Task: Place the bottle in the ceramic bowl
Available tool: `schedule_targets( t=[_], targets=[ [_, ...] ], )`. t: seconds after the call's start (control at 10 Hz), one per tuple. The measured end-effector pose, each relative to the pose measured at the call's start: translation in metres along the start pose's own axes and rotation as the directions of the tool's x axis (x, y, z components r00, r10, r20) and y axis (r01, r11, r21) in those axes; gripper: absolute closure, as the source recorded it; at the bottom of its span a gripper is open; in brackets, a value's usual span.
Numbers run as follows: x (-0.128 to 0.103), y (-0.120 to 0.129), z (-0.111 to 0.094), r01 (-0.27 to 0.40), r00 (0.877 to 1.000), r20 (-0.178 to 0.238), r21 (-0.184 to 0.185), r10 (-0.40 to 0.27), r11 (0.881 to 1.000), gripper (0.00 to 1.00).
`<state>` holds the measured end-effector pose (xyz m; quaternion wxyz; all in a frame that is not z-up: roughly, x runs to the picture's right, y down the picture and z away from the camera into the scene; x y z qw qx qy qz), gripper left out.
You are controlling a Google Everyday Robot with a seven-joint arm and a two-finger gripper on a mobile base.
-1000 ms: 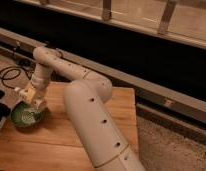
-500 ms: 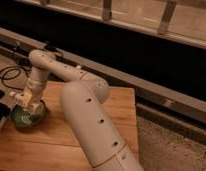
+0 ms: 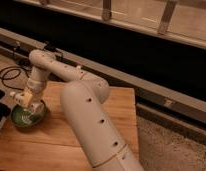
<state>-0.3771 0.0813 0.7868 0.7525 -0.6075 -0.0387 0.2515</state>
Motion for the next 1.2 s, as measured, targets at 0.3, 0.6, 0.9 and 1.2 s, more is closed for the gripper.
schedule_targets(
  t=[0.3,0.6,0.9,1.2],
  targets=[
    [-0.0002,0.0002,0.0011,0.0,1.0,-0.001,-0.001,0.0,1.0,0.24],
    [-0.0004,0.0005,0.0013,0.001,1.0,-0.002,-0.001,-0.001,1.0,0.2],
    [-0.0002,0.0003,0.0012,0.0,1.0,-0.001,-0.001,0.0,1.0,0.2],
    [-0.0004,0.0005,0.0013,0.001,1.0,-0.002,-0.001,-0.001,1.0,0.2]
  ],
)
